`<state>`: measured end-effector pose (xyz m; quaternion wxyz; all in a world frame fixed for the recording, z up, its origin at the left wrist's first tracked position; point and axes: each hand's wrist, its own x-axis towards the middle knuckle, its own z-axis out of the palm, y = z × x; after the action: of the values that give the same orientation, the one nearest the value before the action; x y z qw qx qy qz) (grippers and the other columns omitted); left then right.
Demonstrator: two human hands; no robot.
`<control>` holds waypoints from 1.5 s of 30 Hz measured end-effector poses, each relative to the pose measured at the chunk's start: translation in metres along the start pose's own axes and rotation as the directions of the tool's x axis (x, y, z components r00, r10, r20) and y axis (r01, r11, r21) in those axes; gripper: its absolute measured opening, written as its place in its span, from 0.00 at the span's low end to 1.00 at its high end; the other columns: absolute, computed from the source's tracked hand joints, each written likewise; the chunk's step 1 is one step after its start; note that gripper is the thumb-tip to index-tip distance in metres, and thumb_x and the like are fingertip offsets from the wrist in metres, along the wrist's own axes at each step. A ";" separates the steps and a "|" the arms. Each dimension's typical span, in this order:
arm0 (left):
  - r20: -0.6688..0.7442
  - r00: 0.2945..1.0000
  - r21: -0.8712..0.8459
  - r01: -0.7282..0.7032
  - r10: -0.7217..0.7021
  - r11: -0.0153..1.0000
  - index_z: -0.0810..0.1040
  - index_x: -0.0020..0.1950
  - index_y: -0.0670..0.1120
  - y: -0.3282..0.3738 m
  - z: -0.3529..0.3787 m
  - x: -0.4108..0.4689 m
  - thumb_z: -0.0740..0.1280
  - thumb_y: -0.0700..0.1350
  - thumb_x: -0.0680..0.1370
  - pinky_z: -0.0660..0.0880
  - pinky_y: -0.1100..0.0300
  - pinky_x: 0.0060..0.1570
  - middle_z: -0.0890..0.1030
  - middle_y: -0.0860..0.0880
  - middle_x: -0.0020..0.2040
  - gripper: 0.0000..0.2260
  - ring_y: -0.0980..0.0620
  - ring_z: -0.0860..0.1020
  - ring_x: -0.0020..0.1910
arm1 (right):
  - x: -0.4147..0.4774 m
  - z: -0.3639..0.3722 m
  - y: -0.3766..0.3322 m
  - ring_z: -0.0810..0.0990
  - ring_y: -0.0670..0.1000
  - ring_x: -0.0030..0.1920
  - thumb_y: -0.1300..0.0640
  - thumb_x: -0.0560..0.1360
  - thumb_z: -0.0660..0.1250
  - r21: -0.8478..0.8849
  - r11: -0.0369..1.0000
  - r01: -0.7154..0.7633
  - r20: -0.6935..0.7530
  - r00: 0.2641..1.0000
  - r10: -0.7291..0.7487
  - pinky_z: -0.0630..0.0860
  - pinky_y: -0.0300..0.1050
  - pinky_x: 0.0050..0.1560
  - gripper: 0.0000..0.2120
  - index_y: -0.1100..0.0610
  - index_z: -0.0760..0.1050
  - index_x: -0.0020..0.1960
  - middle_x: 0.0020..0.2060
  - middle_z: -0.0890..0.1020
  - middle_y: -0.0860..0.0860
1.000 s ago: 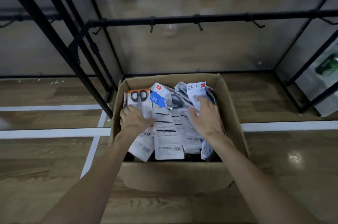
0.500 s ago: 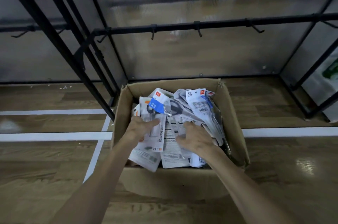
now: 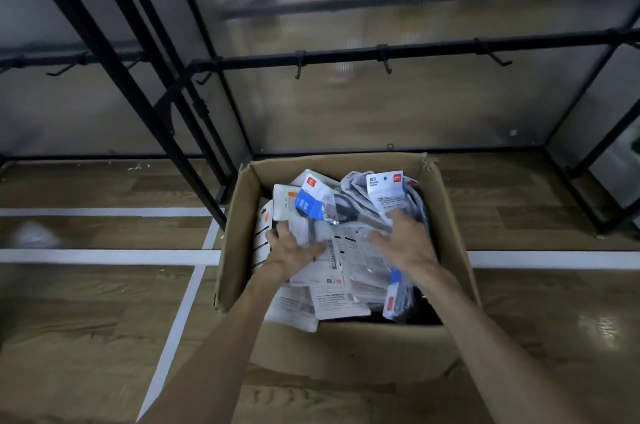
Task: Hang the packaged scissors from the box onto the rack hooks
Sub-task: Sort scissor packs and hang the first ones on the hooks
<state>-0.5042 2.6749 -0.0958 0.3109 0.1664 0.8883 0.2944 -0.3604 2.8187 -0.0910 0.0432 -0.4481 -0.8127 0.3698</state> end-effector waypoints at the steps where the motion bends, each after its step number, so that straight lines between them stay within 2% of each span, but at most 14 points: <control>1: 0.003 1.000 0.007 0.013 -0.013 1.000 0.54 0.78 0.42 0.000 0.001 0.001 0.74 0.56 0.76 0.67 0.55 0.61 0.56 0.43 0.74 0.41 0.42 0.68 0.72 | 0.006 0.000 0.006 0.74 0.58 0.64 0.42 0.75 0.66 -0.013 1.000 -0.013 -0.049 0.999 0.013 0.74 0.52 0.61 0.25 0.55 0.70 0.67 0.61 0.77 0.55; 4: 0.016 0.999 0.011 0.050 -0.050 0.999 0.53 0.77 0.40 0.002 0.003 0.006 0.74 0.53 0.77 0.65 0.58 0.55 0.56 0.41 0.73 0.40 0.42 0.68 0.70 | 0.014 0.006 0.012 0.63 0.61 0.74 0.35 0.70 0.65 0.014 0.998 -0.060 0.010 0.998 0.060 0.65 0.59 0.71 0.37 0.52 0.63 0.73 0.74 0.67 0.55; 7: 0.019 0.995 -0.034 0.099 -0.098 0.995 0.51 0.79 0.41 -0.002 0.006 0.011 0.75 0.54 0.75 0.68 0.55 0.62 0.58 0.38 0.76 0.44 0.40 0.68 0.71 | 0.014 0.019 0.016 0.53 0.58 0.79 0.36 0.75 0.64 -0.113 0.992 -0.056 0.131 0.989 0.071 0.58 0.61 0.75 0.39 0.50 0.54 0.79 0.80 0.54 0.51; 12: 0.025 0.994 -0.169 0.107 -0.104 0.980 0.53 0.76 0.44 -0.013 0.010 0.020 0.79 0.57 0.67 0.72 0.44 0.69 0.71 0.41 0.71 0.49 0.41 0.74 0.68 | 0.004 0.016 0.003 0.60 0.56 0.75 0.39 0.76 0.62 -0.242 0.967 0.081 0.093 0.994 -0.060 0.62 0.58 0.73 0.31 0.48 0.61 0.75 0.74 0.65 0.51; 17: -0.006 0.998 -0.221 0.063 -0.066 0.973 0.58 0.73 0.42 -0.011 0.007 0.017 0.81 0.55 0.68 0.74 0.47 0.66 0.75 0.44 0.68 0.45 0.44 0.76 0.65 | 0.009 0.018 -0.012 0.73 0.52 0.66 0.37 0.69 0.70 0.098 0.993 0.060 0.106 0.992 -0.071 0.73 0.56 0.64 0.33 0.48 0.69 0.69 0.62 0.76 0.47; 20: 0.020 0.994 -0.196 0.107 -0.105 0.975 0.57 0.76 0.39 -0.009 -0.004 0.017 0.74 0.63 0.73 0.74 0.51 0.65 0.77 0.44 0.65 0.45 0.44 0.77 0.64 | 0.015 0.011 -0.002 0.59 0.58 0.76 0.37 0.74 0.67 0.155 0.984 -0.089 0.047 0.995 0.082 0.63 0.62 0.72 0.38 0.50 0.60 0.78 0.75 0.65 0.53; 23: 0.072 0.989 -0.274 0.147 -0.133 0.950 0.64 0.72 0.43 -0.001 -0.016 0.009 0.70 0.63 0.77 0.74 0.54 0.50 0.79 0.48 0.51 0.34 0.47 0.78 0.54 | 0.015 0.015 0.013 0.55 0.60 0.77 0.30 0.69 0.64 0.015 0.982 -0.187 0.160 0.970 0.182 0.60 0.63 0.74 0.44 0.49 0.57 0.78 0.79 0.58 0.53; 25: 0.110 0.990 -0.358 0.120 -0.086 0.926 0.63 0.71 0.48 0.011 -0.017 0.001 0.71 0.59 0.77 0.68 0.58 0.39 0.78 0.49 0.54 0.30 0.53 0.75 0.47 | 0.011 0.021 0.006 0.58 0.60 0.77 0.26 0.64 0.61 -0.131 0.984 -0.118 0.242 0.959 0.147 0.62 0.63 0.73 0.46 0.45 0.60 0.77 0.78 0.59 0.51; 27: 0.139 0.990 -0.412 0.063 -0.006 0.909 0.62 0.69 0.48 0.023 -0.015 -0.005 0.74 0.55 0.76 0.69 0.62 0.39 0.77 0.52 0.56 0.29 0.57 0.74 0.45 | 0.006 0.027 -0.009 0.58 0.60 0.78 0.24 0.65 0.59 -0.183 0.981 -0.058 0.290 0.950 0.111 0.61 0.63 0.73 0.44 0.43 0.59 0.77 0.78 0.61 0.50; 31: 0.214 0.975 -0.533 0.063 0.063 0.844 0.68 0.69 0.46 0.028 -0.012 -0.015 0.82 0.53 0.66 0.80 0.52 0.54 0.83 0.48 0.56 0.37 0.47 0.81 0.54 | -0.009 0.031 -0.036 0.67 0.61 0.72 0.32 0.68 0.60 -0.158 0.987 0.018 0.295 0.955 0.030 0.68 0.62 0.68 0.34 0.45 0.67 0.70 0.70 0.72 0.53; 34: 0.121 0.988 -0.688 0.011 0.099 0.725 0.79 0.61 0.45 0.016 -0.002 -0.020 0.78 0.38 0.73 0.84 0.52 0.47 0.86 0.40 0.55 0.18 0.44 0.86 0.51 | -0.027 0.038 -0.049 0.66 0.62 0.72 0.42 0.74 0.64 -0.195 0.978 0.078 0.318 0.948 -0.012 0.66 0.62 0.69 0.25 0.48 0.69 0.69 0.67 0.74 0.52; 39: 0.093 0.995 -0.703 0.044 0.031 0.710 0.82 0.58 0.44 0.002 0.004 -0.018 0.78 0.37 0.72 0.84 0.53 0.44 0.87 0.42 0.51 0.15 0.45 0.87 0.46 | -0.048 0.035 -0.064 0.66 0.62 0.72 0.50 0.79 0.63 -0.368 0.906 0.210 0.330 0.940 -0.084 0.62 0.59 0.72 0.23 0.51 0.67 0.72 0.69 0.72 0.51; 42: 0.013 0.999 -0.655 0.044 -0.047 0.755 0.82 0.51 0.43 0.007 0.003 -0.017 0.76 0.33 0.72 0.81 0.61 0.34 0.86 0.44 0.45 0.11 0.47 0.84 0.40 | -0.047 0.010 -0.056 0.71 0.54 0.69 0.55 0.78 0.65 -0.253 0.936 0.244 0.436 0.893 -0.115 0.65 0.55 0.71 0.23 0.46 0.69 0.72 0.67 0.76 0.48; 45: -0.073 0.997 -0.577 -0.061 0.023 0.814 0.80 0.44 0.47 0.017 0.001 -0.018 0.75 0.33 0.73 0.79 0.62 0.29 0.85 0.45 0.42 0.10 0.50 0.82 0.37 | -0.043 -0.008 -0.044 0.75 0.46 0.65 0.58 0.78 0.67 0.135 0.979 0.155 0.453 0.869 -0.200 0.73 0.44 0.63 0.20 0.46 0.73 0.68 0.65 0.78 0.45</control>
<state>-0.4881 2.6799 -0.0770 0.3120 0.0741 0.7623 0.5622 -0.3623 2.7765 -0.0455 -0.0976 -0.2673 -0.8188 0.4986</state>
